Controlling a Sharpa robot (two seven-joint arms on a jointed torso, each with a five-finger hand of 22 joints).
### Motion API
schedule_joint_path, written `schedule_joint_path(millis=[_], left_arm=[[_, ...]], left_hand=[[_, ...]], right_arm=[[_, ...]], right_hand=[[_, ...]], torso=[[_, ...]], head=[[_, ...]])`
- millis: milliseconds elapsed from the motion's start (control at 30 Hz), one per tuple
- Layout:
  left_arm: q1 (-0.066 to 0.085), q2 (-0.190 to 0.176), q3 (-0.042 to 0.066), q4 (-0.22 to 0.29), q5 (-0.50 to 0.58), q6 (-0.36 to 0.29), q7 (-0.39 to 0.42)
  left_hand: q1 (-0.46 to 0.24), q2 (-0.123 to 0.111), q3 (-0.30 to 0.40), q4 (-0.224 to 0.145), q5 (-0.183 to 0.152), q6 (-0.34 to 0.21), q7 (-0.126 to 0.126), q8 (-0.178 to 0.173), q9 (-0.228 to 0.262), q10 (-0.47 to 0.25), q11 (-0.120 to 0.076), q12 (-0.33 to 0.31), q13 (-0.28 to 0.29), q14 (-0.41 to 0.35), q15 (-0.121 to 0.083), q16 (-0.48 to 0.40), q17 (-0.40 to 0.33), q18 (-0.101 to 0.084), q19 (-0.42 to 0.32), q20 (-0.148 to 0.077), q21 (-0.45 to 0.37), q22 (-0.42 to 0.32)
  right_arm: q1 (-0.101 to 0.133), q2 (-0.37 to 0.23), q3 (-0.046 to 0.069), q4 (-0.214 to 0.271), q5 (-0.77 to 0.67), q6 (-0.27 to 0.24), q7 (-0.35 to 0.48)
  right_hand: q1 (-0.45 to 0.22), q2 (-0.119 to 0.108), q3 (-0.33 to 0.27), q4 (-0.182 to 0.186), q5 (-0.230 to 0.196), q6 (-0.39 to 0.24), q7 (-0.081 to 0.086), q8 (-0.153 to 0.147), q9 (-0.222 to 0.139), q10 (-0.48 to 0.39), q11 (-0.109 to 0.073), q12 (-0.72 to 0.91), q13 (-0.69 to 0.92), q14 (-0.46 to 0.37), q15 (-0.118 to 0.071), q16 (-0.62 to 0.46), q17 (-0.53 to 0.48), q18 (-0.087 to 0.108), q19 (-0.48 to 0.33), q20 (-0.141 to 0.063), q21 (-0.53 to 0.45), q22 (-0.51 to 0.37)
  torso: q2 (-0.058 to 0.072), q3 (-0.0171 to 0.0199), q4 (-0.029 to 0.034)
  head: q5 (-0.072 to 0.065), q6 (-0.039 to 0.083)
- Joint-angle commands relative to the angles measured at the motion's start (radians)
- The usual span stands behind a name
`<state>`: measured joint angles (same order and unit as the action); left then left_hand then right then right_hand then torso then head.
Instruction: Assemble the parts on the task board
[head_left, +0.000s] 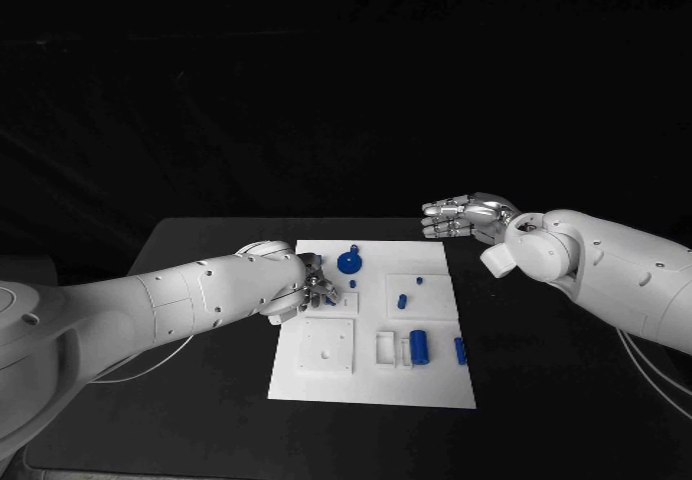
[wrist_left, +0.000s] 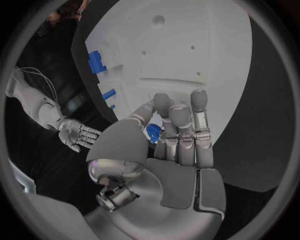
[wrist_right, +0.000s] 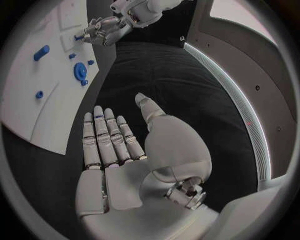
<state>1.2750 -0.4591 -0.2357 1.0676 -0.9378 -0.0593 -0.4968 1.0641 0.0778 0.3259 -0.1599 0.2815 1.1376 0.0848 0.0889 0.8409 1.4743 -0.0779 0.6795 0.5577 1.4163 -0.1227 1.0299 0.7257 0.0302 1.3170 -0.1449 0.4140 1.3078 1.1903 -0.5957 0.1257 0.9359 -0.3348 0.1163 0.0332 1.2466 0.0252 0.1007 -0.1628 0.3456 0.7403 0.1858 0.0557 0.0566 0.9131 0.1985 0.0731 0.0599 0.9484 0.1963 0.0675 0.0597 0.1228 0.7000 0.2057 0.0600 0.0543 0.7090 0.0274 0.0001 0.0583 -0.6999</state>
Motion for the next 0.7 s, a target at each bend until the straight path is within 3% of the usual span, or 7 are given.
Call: schedule_joint_path(millis=[33, 333, 700], left_arm=[[0.002, 0.003, 0.001, 0.001, 0.004, 0.042, -0.005], [0.003, 0.002, 0.002, -0.002, 0.004, 0.058, -0.007], [0.004, 0.009, 0.002, -0.005, 0.003, 0.072, -0.008]], left_hand=[[0.001, 0.009, 0.023, -0.024, 0.004, 0.127, -0.123, 0.005, 0.288, 0.037, -0.015, 0.006, -0.001, 0.0, -0.006, 0.004, 0.002, -0.017, 0.006, -0.002, -0.003, 0.015], [0.0, 0.006, 0.026, -0.032, 0.017, 0.132, -0.124, 0.006, 0.289, 0.037, -0.016, 0.007, -0.001, 0.002, -0.006, 0.008, 0.007, -0.016, 0.007, -0.001, -0.004, 0.015], [-0.004, 0.004, 0.027, -0.035, 0.028, 0.134, -0.124, 0.006, 0.29, 0.037, -0.016, 0.01, -0.001, 0.002, -0.006, 0.011, 0.009, -0.016, 0.008, 0.0, -0.004, 0.016]], right_arm=[[-0.002, 0.003, 0.0, 0.0, 0.004, 0.033, -0.001], [-0.004, 0.004, 0.0, -0.002, 0.003, 0.037, -0.003], [-0.005, 0.006, 0.0, -0.002, 0.001, 0.039, -0.003]], right_hand=[[0.007, 0.001, -0.004, 0.0, -0.005, -0.007, 0.0, -0.002, -0.001, -0.01, 0.0, 0.0, -0.001, -0.007, -0.002, -0.002, 0.001, -0.001, -0.006, -0.002, -0.005, -0.002], [0.008, 0.002, -0.007, 0.0, -0.005, -0.01, 0.001, -0.002, -0.001, -0.011, 0.001, 0.0, -0.001, -0.008, -0.001, -0.002, 0.001, -0.001, -0.008, -0.002, -0.005, -0.002], [0.011, 0.004, -0.01, 0.0, -0.005, -0.01, 0.001, -0.002, -0.001, -0.012, 0.001, 0.0, -0.001, -0.008, -0.001, -0.002, 0.001, 0.0, -0.009, -0.001, -0.006, -0.002]], torso=[[0.0, -0.0002, -0.0004], [0.0, -0.0001, 0.0023], [0.0, -0.0011, 0.0009]], head=[[0.002, 0.0], [0.0, -0.002], [-0.001, -0.001]])
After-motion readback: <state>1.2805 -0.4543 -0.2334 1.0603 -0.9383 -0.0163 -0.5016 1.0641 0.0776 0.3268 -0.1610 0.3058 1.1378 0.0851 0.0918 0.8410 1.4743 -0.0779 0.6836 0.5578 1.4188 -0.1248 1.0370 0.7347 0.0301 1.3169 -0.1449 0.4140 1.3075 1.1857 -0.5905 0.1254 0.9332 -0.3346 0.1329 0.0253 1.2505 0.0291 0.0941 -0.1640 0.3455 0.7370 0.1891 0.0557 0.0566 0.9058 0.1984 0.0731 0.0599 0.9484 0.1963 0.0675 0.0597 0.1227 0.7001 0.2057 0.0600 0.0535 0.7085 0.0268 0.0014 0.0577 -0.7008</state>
